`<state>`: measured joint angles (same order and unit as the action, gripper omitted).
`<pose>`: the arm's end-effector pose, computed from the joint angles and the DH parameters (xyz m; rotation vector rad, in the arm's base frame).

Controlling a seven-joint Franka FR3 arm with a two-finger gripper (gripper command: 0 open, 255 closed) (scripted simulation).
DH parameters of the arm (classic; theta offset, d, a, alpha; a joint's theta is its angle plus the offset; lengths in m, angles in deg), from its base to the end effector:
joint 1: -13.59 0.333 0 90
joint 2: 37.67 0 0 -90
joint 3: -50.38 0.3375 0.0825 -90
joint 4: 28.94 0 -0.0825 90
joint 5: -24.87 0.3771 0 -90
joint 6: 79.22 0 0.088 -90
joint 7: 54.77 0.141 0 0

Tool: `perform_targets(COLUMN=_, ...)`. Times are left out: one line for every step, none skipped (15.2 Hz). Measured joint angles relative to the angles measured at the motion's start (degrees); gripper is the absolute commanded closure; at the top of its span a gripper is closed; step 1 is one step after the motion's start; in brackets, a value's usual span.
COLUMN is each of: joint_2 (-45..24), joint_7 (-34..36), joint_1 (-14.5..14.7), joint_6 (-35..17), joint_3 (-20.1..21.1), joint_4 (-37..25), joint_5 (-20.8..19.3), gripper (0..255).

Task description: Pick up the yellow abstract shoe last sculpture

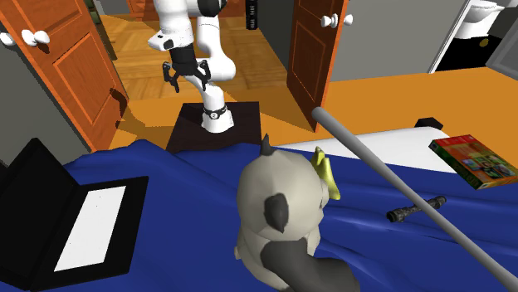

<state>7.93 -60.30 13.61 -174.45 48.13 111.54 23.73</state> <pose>0.2879 -0.0162 0.5375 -3.1317 -0.1113 -0.0098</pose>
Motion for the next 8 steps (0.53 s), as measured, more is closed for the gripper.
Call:
perform_targets(joint_2=0.00, joint_7=0.00, joint_1=0.00, joint_6=0.00, joint_3=0.00, joint_4=0.00, joint_5=0.00, gripper=0)
perform_targets(joint_2=-0.53, joint_7=0.68, joint_1=0.24, joint_6=-0.22, joint_3=0.68, joint_4=-0.14, joint_5=0.30, gripper=0)
perform_targets(joint_2=-0.95, joint_7=1.72, joint_1=0.61, joint_6=-0.18, joint_3=1.72, joint_4=-0.35, joint_5=0.74, gripper=0)
perform_targets(joint_2=-1.40, joint_7=3.12, joint_1=1.10, joint_6=-0.18, joint_3=3.11, joint_4=-0.51, joint_5=1.35, gripper=0)
perform_targets(joint_2=-2.38, joint_7=4.45, joint_1=1.51, joint_6=-0.85, joint_3=4.40, joint_4=-0.47, joint_5=1.87, gripper=0)
perform_targets(joint_2=-3.82, joint_7=5.92, joint_1=1.98, joint_6=-1.42, joint_3=5.83, joint_4=-1.00, joint_5=2.45, gripper=0)
perform_targets(joint_2=-5.06, joint_7=7.22, joint_1=2.35, joint_6=-1.57, joint_3=7.07, joint_4=-1.72, joint_5=2.88, gripper=0)
perform_targets(joint_2=-6.54, joint_7=8.87, joint_1=2.85, joint_6=-1.72, joint_3=8.64, joint_4=-2.69, joint_5=3.48, gripper=0)
